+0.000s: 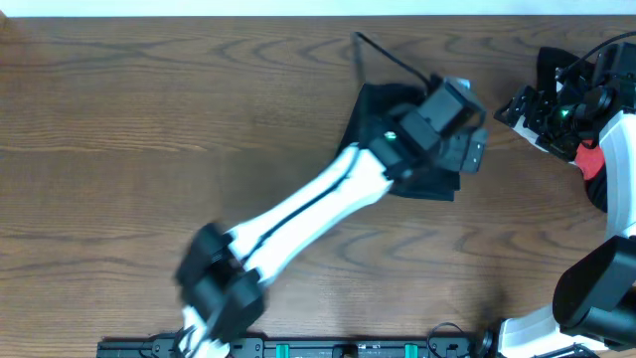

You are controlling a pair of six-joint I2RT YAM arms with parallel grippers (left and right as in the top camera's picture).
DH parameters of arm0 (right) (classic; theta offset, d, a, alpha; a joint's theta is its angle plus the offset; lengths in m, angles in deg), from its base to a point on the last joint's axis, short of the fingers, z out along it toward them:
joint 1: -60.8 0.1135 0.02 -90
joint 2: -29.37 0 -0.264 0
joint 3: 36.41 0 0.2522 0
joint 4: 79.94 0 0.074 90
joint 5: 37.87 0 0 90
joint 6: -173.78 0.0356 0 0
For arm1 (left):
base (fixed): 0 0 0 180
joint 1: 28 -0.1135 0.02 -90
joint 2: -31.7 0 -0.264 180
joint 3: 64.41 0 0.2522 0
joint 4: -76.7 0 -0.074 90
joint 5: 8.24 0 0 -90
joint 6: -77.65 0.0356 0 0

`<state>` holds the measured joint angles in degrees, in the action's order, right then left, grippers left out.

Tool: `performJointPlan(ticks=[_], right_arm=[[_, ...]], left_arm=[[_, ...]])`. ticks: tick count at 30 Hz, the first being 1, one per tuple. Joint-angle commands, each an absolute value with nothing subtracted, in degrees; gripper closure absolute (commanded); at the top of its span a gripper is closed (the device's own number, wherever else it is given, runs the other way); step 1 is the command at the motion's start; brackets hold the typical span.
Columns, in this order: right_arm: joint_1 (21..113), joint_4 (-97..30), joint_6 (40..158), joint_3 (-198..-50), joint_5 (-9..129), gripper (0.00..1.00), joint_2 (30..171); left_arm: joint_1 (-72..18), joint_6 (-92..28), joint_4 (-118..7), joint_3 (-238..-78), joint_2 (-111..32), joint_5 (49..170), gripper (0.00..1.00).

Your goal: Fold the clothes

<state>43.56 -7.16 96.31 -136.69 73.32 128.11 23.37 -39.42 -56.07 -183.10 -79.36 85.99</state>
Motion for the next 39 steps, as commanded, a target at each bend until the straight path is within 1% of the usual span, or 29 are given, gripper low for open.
performJointPlan(ticks=[1,4,5,9,11,13,15,17,19,22,24,25,26,27,28,30,33,39], right_arm=[[44.0,-7.2,95.5,-137.5,73.2,0.01,127.2],[44.0,-7.2,95.5,-137.5,75.4,0.01,127.2],[44.2,-7.2,95.3,-137.5,77.2,0.01,127.2],[47.1,-7.2,92.3,-137.5,82.8,0.01,127.2],[49.5,-7.3,92.3,-137.5,82.4,0.01,127.2],[52.6,-7.1,92.3,-138.0,79.3,0.08,127.2],[56.4,-6.2,92.8,-139.5,72.2,0.11,127.2],[59.7,-5.4,93.7,-141.5,67.0,0.11,127.2],[63.0,-5.0,94.0,-144.1,64.8,0.13,127.2],[66.9,-5.1,94.5,-147.9,64.7,0.18,127.2],[68.8,-5.5,95.6,-149.5,65.0,0.30,127.2],[69.6,-5.9,95.9,-149.9,65.7,0.46,127.2],[70.3,-6.6,96.0,-149.8,66.7,0.65,127.2],[71.0,-7.3,96.0,-149.8,68.0,0.80,127.2],[71.6,-7.8,96.0,-149.7,69.2,0.88,127.3],[72.8,-8.6,95.9,-149.0,72.0,0.99,127.6],[74.3,-9.0,95.3,-147.1,76.3,0.99,128.9],[75.8,-12.7,94.5,-143.1,87.0,0.99,134.0]], left_arm=[[23.2,-34.6,-54.0,-184.5,-71.1,85.6,0.02],[23.1,-32.4,-51.5,-184.5,-67.7,85.0,0.02],[23.1,-31.3,-49.9,-184.5,-66.2,82.6,0.02],[21.6,-31.4,-42.4,-184.5,-61.8,64.5,0.02],[19.5,-31.7,-38.2,-184.5,-60.1,60.2,0.02],[16.3,-32.1,-32.8,-184.5,-58.8,59.2,0.02],[12.2,-32.2,-26.9,-184.5,-58.4,59.2,0.02],[8.0,-33.9,-22.2,-184.3,-58.5,59.2,0.02],[3.9,-37.0,-18.8,-183.4,-58.5,59.2,0.02],[-2.5,-41.2,-15.1,-182.1,-58.5,59.2,0.02],[-7.0,-44.5,-13.5,-180.8,-58.5,59.2,0.02],[-9.0,-45.5,-13.2,-180.1,-58.5,59.2,0.02],[-10.9,-46.0,-13.2,-179.2,-58.5,59.4,0.02],[-12.5,-46.2,-13.4,-178.2,-58.5,60.0,0.02],[-14.0,-46.1,-13.8,-177.2,-58.5,60.8,0.02],[-16.5,-46.1,-14.9,-174.7,-58.5,63.2,0.02],[-18.5,-46.1,-16.6,-170.9,-58.5,66.2,0.02],[-18.8,-46.1,-21.7,-163.6,-58.6,69.0,0.02]])
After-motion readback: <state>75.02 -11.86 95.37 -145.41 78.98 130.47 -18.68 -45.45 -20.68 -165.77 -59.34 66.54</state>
